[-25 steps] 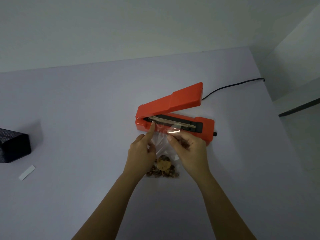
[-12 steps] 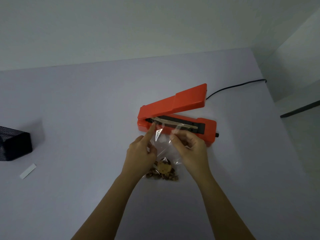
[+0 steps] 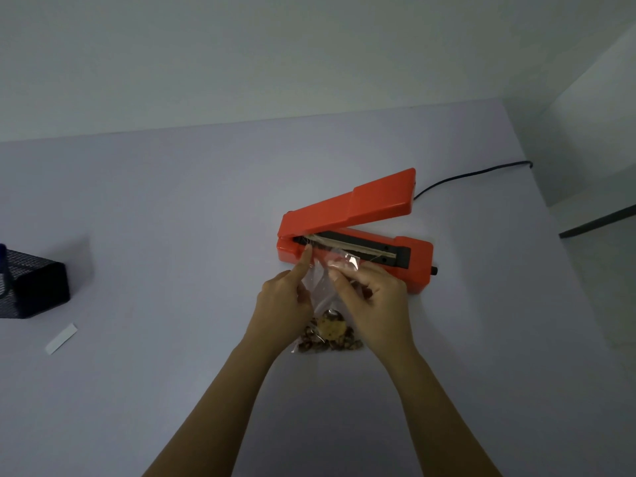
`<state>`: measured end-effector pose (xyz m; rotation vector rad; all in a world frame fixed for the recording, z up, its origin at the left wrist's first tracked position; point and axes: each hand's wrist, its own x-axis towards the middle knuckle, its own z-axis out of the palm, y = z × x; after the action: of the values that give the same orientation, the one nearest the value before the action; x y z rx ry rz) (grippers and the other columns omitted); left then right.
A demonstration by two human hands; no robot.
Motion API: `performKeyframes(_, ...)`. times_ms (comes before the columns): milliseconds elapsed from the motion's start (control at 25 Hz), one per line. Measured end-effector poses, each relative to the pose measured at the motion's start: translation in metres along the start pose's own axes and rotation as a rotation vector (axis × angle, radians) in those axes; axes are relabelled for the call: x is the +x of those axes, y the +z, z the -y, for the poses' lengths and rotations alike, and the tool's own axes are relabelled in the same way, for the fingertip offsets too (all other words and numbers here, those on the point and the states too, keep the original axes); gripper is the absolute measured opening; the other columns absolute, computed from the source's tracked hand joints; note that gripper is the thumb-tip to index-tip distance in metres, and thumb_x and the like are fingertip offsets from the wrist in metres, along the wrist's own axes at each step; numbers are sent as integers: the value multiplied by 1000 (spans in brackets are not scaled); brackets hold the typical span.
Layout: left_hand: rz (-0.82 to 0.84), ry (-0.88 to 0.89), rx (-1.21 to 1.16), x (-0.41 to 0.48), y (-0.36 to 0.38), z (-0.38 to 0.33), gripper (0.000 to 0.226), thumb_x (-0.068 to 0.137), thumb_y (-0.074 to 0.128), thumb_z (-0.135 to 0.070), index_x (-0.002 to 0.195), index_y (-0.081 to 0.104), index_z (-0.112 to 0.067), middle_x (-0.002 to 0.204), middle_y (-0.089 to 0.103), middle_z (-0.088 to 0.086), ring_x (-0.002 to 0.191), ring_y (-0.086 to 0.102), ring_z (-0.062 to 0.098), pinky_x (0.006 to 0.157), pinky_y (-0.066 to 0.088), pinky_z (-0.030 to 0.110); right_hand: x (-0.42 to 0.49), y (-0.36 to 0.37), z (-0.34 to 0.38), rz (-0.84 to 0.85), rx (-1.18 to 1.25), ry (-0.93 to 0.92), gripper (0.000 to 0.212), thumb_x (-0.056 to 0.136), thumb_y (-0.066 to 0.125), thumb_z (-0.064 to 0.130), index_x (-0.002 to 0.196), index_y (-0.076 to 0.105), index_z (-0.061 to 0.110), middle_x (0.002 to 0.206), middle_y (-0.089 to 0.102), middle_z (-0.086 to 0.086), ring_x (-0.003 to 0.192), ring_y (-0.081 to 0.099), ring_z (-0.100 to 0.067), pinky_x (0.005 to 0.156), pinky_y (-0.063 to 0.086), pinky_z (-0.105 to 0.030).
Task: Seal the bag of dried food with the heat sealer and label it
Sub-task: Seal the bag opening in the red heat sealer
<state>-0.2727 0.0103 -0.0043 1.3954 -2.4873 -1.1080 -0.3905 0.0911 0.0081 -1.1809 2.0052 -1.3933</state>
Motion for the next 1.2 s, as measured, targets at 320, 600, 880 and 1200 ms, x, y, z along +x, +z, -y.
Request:
performKeyframes(320,-32,21,-78,-5,2,8,68,87,48,-1,145,25,-29,80,61,2,70,59,15,65,40,8,-16,-8,-3,63,201,100,16,86,64,16,100,71,16,86,70,11,81,65,-6,70,49,-13)
performKeyframes(600,16,-210,-418,-53,-18,24,22,91,53,-6,102,60,-23,86,64,1,68,70,13,64,59,27,-32,-2,-10,21,309,430,6,79,68,31,84,70,33,76,72,7,67,65,-6,63,55,-25)
performKeyframes(880,-91,-488,-533,-107,-44,77,16,90,55,-5,97,63,-17,89,61,9,65,71,22,65,59,34,-58,72,-5,230,446,618,6,80,72,23,86,70,25,75,71,3,69,64,-8,73,54,-29)
performKeyframes(1200,-247,-570,-411,-107,-52,118,6,85,61,-12,88,65,-17,82,68,4,74,66,20,65,55,25,-63,109,-7,249,131,515,12,83,67,14,95,70,17,82,69,7,77,65,-8,71,48,-8)
